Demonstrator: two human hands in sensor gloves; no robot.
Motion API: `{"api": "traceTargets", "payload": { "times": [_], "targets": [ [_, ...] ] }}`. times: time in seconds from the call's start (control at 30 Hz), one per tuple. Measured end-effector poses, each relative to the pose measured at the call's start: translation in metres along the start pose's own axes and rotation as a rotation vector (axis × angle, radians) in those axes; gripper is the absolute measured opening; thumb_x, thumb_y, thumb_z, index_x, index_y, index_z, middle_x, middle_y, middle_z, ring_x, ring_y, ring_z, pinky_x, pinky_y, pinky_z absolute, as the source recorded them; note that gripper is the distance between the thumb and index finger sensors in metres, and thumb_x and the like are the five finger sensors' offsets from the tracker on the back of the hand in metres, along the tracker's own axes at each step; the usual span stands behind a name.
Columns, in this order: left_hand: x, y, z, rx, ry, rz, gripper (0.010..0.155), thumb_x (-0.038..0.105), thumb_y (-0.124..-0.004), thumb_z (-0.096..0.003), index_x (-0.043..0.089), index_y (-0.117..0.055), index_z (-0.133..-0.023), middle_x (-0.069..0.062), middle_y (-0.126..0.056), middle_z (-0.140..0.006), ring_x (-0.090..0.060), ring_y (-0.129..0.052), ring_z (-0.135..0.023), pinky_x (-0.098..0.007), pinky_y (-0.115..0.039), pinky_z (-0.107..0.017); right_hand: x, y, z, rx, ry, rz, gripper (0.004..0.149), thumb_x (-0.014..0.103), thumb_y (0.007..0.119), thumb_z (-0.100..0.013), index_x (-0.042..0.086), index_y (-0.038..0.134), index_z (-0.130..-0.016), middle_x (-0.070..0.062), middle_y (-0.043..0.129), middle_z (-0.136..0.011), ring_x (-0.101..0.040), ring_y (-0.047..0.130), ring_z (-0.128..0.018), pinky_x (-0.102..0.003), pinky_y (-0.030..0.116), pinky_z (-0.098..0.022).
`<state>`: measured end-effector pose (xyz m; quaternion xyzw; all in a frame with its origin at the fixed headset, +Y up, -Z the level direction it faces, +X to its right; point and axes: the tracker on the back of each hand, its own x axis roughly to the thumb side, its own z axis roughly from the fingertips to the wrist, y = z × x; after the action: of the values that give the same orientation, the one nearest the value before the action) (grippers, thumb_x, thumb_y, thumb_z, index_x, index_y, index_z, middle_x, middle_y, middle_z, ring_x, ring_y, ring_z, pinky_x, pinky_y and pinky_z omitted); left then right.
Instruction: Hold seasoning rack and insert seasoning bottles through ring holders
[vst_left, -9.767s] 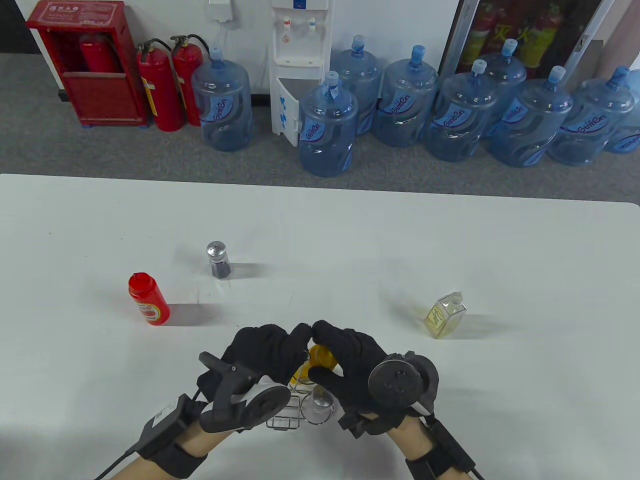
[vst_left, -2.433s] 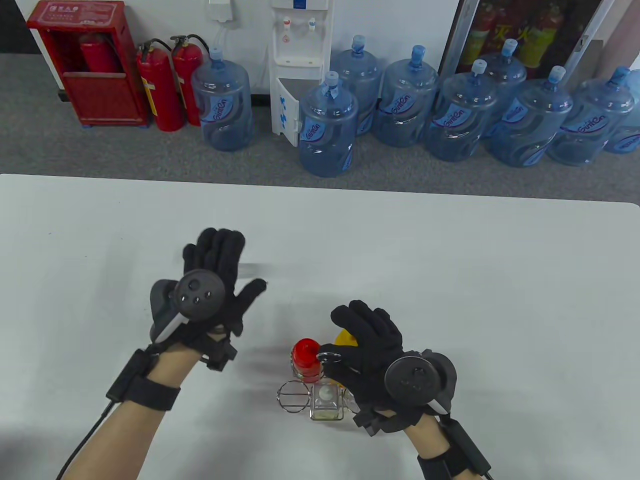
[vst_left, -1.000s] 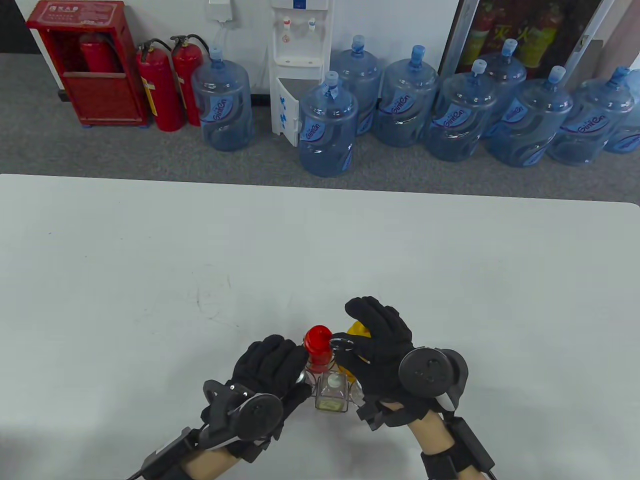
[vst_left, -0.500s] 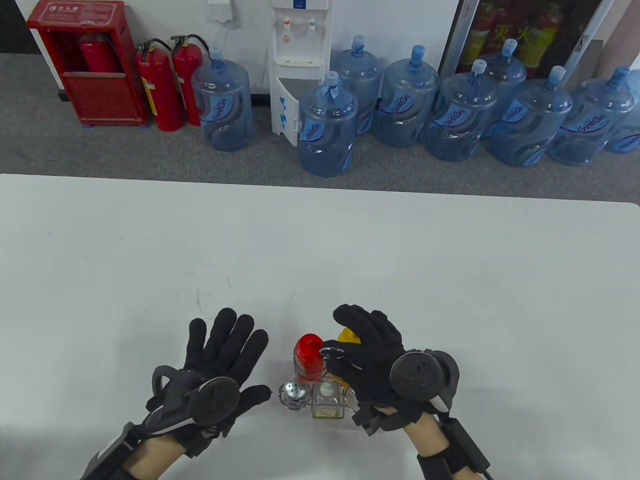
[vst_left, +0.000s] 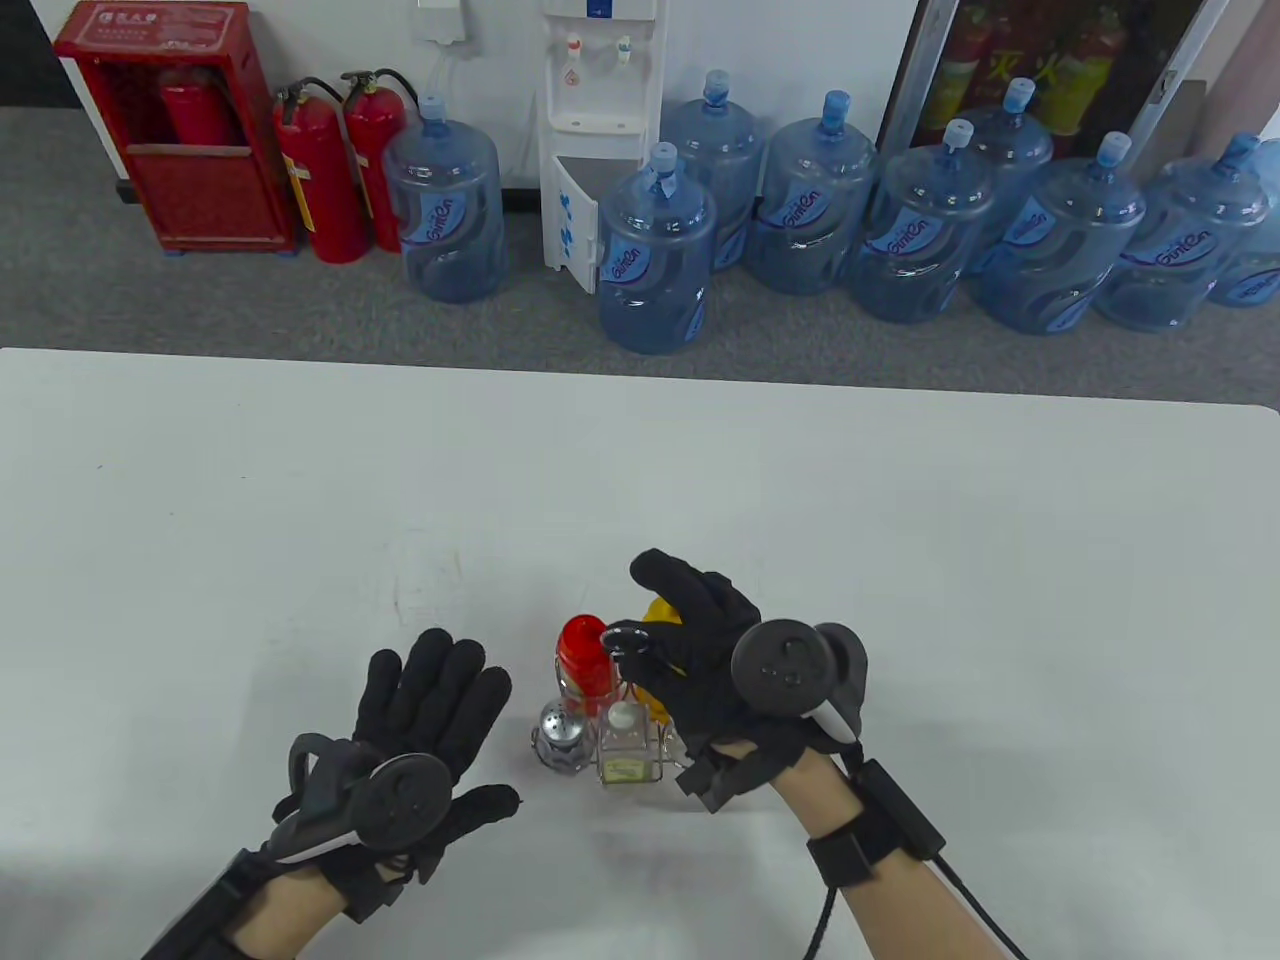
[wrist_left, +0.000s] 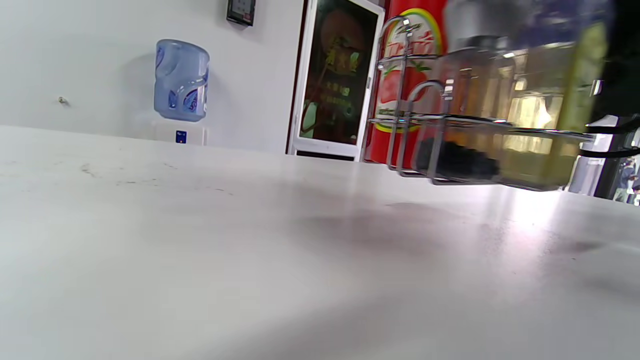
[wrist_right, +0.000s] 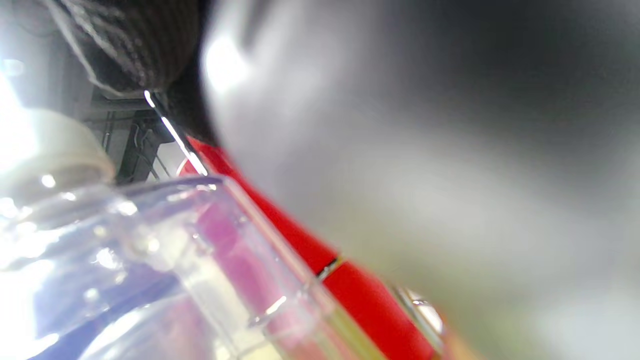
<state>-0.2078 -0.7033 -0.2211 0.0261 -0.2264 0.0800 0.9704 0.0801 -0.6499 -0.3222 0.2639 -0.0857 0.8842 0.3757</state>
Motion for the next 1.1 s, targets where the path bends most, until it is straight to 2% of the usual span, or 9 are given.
{"api": "traceTargets", "payload": {
  "times": [0.2, 0.43, 0.67, 0.87, 1.0, 1.1],
  "targets": [
    [-0.006, 0.0, -0.001, -0.001, 0.02, 0.01, 0.089, 0.075, -0.055, -0.0358, 0.04, -0.004, -0.1, 0.005, -0.003, -0.112, -0.03, 0.002, -0.112, -0.063, -0.01, -0.076, -0.029, 0.003, -0.051, 0.031, 0.062, -0.005, 0.043, 0.051, 0.077, -0.037, 0.043, 0.091, -0.077, 0.013, 0.035, -0.113, -0.025, 0.045, -0.107, -0.057, 0.031, -0.078],
    [-0.005, -0.003, -0.002, -0.018, 0.018, 0.009, 0.089, 0.075, -0.055, -0.0359, 0.04, -0.005, -0.1, 0.005, -0.004, -0.112, -0.03, 0.002, -0.112, -0.063, -0.011, -0.076, -0.056, 0.01, -0.079, 0.051, 0.131, -0.03, 0.043, 0.05, 0.077, -0.037, 0.042, 0.09, -0.078, 0.016, 0.032, -0.113, -0.024, 0.04, -0.108, -0.056, 0.028, -0.079],
    [-0.004, -0.003, -0.002, -0.033, 0.017, 0.013, 0.088, 0.075, -0.055, -0.0362, 0.04, -0.005, -0.1, 0.004, -0.004, -0.112, -0.03, 0.003, -0.112, -0.063, -0.011, -0.076, -0.074, 0.018, -0.084, 0.085, 0.165, -0.06, 0.043, 0.049, 0.077, -0.037, 0.042, 0.09, -0.078, 0.017, 0.031, -0.113, -0.024, 0.038, -0.109, -0.056, 0.026, -0.079],
    [-0.003, -0.003, -0.002, -0.037, 0.015, 0.008, 0.089, 0.075, -0.055, -0.0362, 0.041, -0.004, -0.1, 0.004, -0.004, -0.112, -0.03, 0.003, -0.111, -0.063, -0.01, -0.076, -0.08, 0.017, -0.082, 0.098, 0.168, -0.068, 0.045, 0.051, 0.078, -0.037, 0.045, 0.088, -0.08, 0.016, 0.031, -0.114, -0.025, 0.038, -0.109, -0.057, 0.026, -0.079],
    [-0.003, -0.003, -0.002, -0.035, 0.015, 0.002, 0.089, 0.075, -0.055, -0.0362, 0.041, -0.004, -0.1, 0.005, -0.003, -0.112, -0.03, 0.003, -0.112, -0.063, -0.01, -0.076, -0.08, 0.002, -0.076, 0.044, 0.184, -0.119, 0.07, 0.059, 0.079, -0.034, 0.049, 0.058, -0.1, 0.009, 0.026, -0.115, -0.027, 0.035, -0.11, -0.059, 0.025, -0.079],
    [-0.003, -0.004, -0.002, -0.036, 0.015, 0.006, 0.089, 0.074, -0.056, -0.0362, 0.041, -0.004, -0.1, 0.004, -0.003, -0.112, -0.03, 0.003, -0.111, -0.063, -0.01, -0.076, -0.074, -0.015, -0.059, -0.011, 0.168, -0.077, 0.076, 0.061, 0.078, -0.034, 0.048, 0.049, -0.103, 0.008, 0.027, -0.115, -0.028, 0.034, -0.11, -0.059, 0.024, -0.079]
  ]
}}
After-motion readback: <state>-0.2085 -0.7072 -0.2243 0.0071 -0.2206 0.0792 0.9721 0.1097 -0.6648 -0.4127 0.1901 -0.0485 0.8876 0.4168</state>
